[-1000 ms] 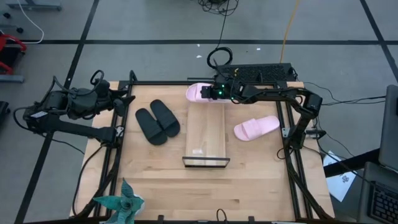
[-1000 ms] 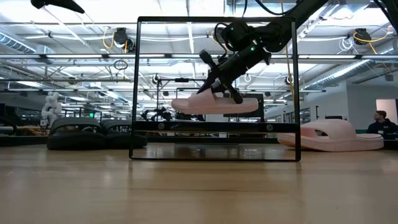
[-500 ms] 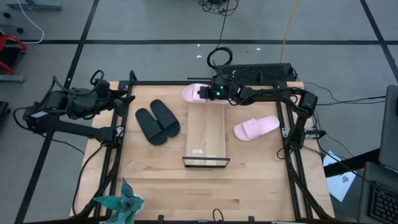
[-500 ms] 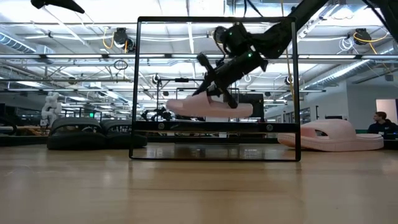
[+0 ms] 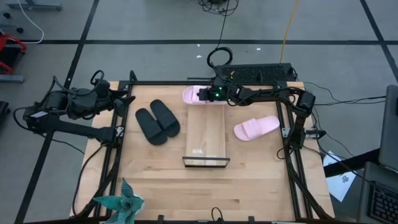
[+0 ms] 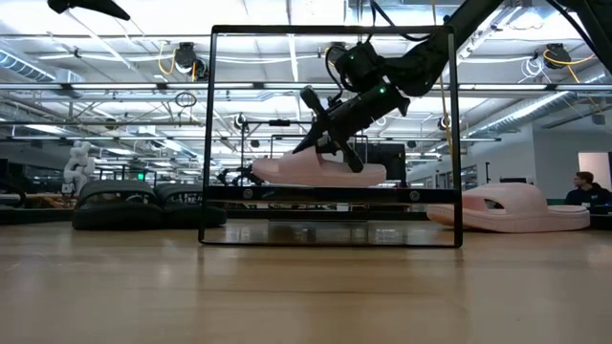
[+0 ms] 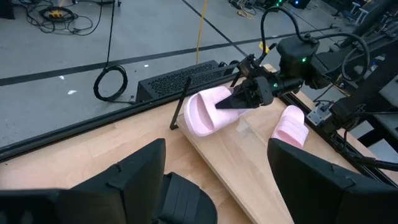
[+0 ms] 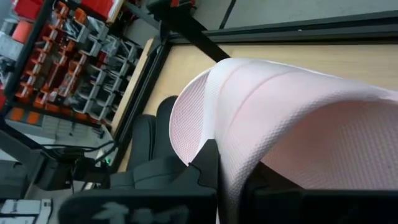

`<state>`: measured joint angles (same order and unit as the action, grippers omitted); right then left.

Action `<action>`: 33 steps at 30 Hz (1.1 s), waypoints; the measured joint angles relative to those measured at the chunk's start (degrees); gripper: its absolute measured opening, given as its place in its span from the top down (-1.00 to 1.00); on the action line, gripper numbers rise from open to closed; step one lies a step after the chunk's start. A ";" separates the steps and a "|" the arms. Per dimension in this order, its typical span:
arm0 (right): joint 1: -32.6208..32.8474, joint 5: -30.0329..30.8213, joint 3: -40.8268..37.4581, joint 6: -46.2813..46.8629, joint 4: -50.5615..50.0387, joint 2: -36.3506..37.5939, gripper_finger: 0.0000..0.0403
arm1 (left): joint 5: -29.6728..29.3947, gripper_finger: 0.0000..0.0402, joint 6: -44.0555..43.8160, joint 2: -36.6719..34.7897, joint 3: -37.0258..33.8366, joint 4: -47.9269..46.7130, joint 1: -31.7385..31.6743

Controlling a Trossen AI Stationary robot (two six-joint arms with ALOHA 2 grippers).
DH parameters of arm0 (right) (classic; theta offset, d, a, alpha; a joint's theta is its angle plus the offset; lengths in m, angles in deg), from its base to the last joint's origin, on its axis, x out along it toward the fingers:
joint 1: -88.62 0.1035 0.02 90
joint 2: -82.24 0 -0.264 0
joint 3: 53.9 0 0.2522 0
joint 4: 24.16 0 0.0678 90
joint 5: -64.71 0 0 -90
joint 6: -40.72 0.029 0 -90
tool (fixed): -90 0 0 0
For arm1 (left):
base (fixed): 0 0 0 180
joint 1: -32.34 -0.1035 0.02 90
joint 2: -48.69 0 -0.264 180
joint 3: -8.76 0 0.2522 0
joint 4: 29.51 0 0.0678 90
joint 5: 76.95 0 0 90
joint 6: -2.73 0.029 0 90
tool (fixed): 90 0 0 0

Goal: Pick and place slides into the shelf
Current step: Put the top pink slide on the shelf

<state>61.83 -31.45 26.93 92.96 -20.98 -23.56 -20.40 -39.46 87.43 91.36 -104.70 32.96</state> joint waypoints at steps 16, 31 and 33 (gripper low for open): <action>-0.93 -4.34 0.04 2.12 5.92 -4.93 1.00 | 0.94 -0.42 -0.11 0.00 0.00 1.49 0.01; -2.85 -6.01 0.04 1.34 1.96 -3.28 1.00 | 1.68 -0.42 -0.02 -0.02 0.00 1.49 0.00; -3.23 -5.78 -0.02 0.81 0.06 -2.72 1.00 | 1.68 -0.42 -0.02 0.00 0.00 1.49 0.01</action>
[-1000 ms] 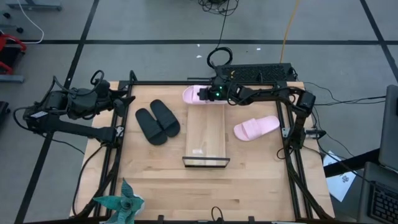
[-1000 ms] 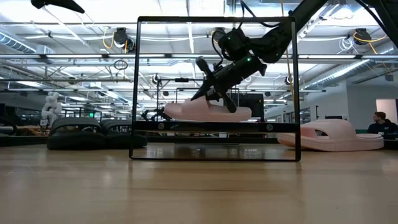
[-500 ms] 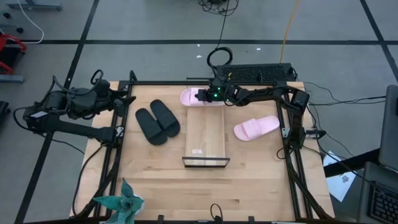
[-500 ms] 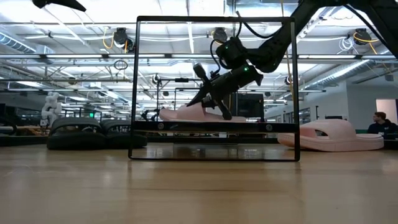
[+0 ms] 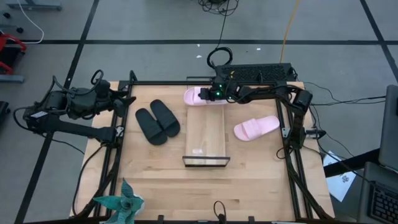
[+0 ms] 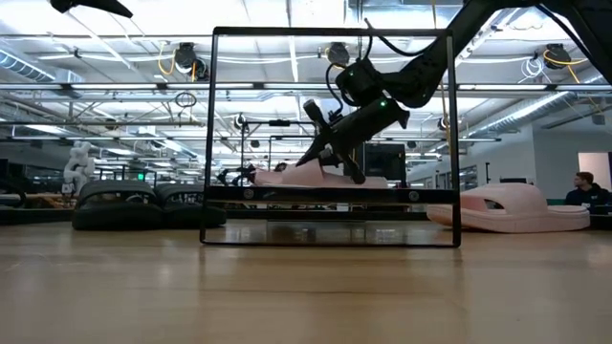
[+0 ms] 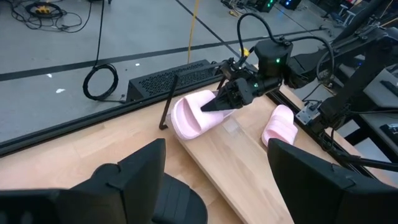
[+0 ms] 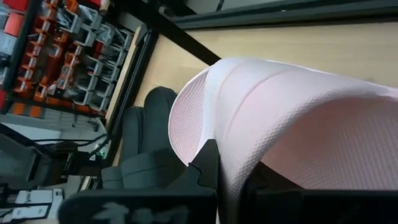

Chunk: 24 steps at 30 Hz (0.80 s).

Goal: Pick and place slides into the shelf
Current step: Put the top pink slide on the shelf

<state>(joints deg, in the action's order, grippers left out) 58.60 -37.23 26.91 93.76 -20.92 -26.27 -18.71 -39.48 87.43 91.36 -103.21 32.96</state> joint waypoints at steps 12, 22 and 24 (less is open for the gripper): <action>-0.09 0.00 0.00 -1.24 1.10 0.16 0.97 | -0.02 -0.42 0.02 -0.02 0.00 0.00 -0.02; -0.09 -1.03 0.00 -1.30 1.15 0.16 0.96 | 0.24 -0.42 0.00 -0.02 0.00 0.00 0.00; -0.09 -1.82 0.00 -1.30 1.31 0.16 0.96 | 0.26 -0.42 0.00 0.00 0.00 0.00 0.00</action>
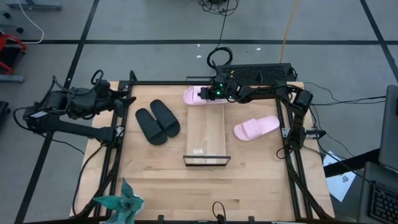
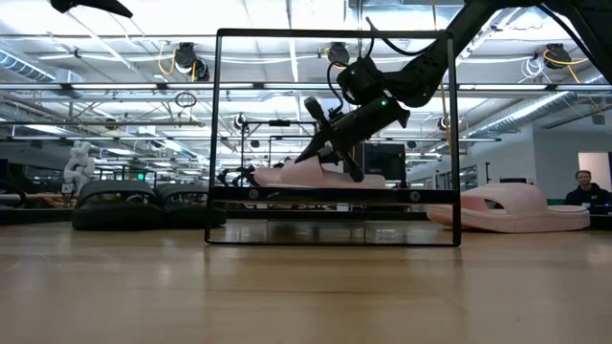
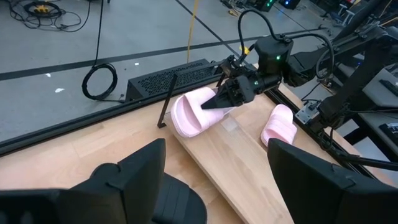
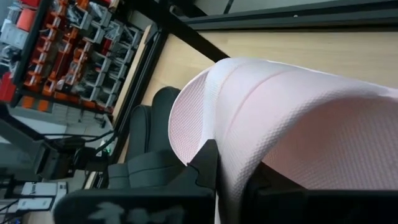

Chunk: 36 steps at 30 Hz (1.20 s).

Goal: Pick and place slides into the shelf
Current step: Put the top pink slide on the shelf

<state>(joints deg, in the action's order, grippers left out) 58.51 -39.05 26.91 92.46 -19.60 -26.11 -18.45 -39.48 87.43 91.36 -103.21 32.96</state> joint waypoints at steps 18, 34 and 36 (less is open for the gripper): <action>-0.17 -1.58 0.00 1.11 0.68 0.00 0.40 | 0.04 -0.42 2.49 0.00 0.00 -0.01 -0.02; -1.78 -4.63 0.02 2.31 -0.34 0.07 0.37 | 0.04 -0.42 3.53 -0.01 0.00 0.00 -0.01; -1.86 -4.60 0.02 2.79 -0.19 0.07 0.37 | 0.04 -0.42 3.52 0.00 0.00 0.00 -0.01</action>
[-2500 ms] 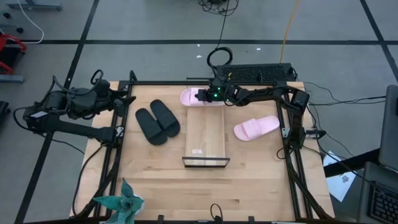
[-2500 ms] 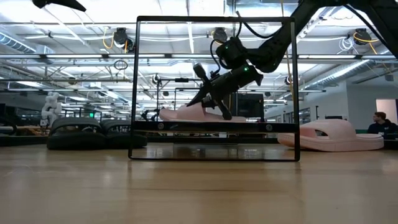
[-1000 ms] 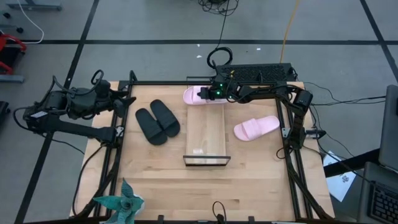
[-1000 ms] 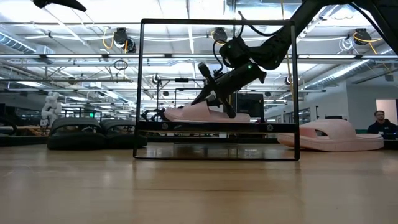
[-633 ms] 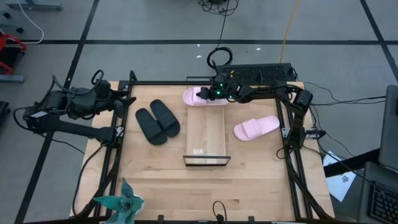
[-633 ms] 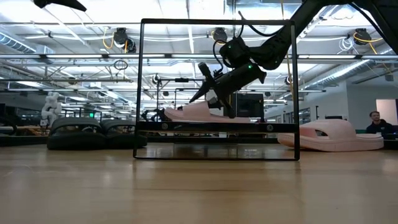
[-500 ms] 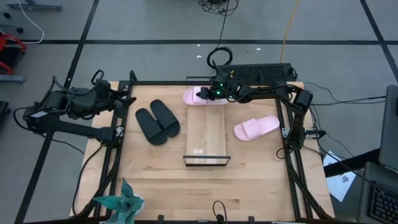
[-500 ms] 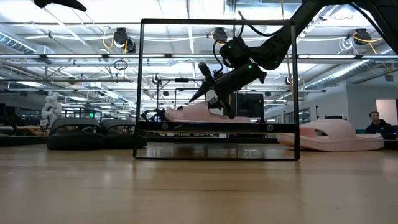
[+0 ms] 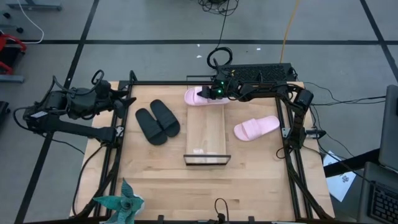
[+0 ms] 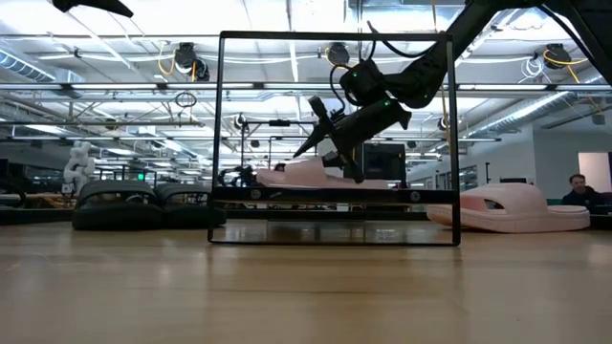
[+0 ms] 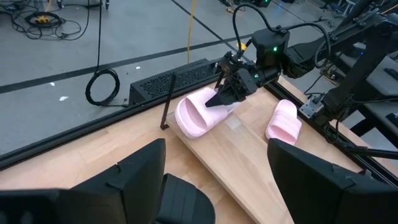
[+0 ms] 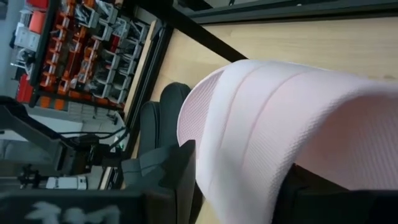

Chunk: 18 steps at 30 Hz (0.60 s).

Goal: Pick and place slides into the shelf
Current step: Put the top pink slide on the shelf

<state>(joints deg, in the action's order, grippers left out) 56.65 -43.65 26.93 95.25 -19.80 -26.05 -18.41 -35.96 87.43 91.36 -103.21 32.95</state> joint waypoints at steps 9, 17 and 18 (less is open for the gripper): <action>0.04 0.12 0.00 1.80 -0.21 0.00 0.37 | 0.04 -0.42 -0.02 1.74 0.00 0.03 0.00; 0.41 -0.22 0.04 3.52 -1.78 0.00 0.37 | 0.61 -0.42 0.52 4.52 0.00 0.04 -0.01; 0.51 -0.51 0.04 3.54 -1.79 0.00 0.37 | 0.61 -0.42 1.02 4.85 0.00 0.04 0.01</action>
<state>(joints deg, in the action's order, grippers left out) 57.16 -44.16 26.98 98.79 -21.58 -26.05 -17.80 -34.95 92.27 91.36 -103.17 32.96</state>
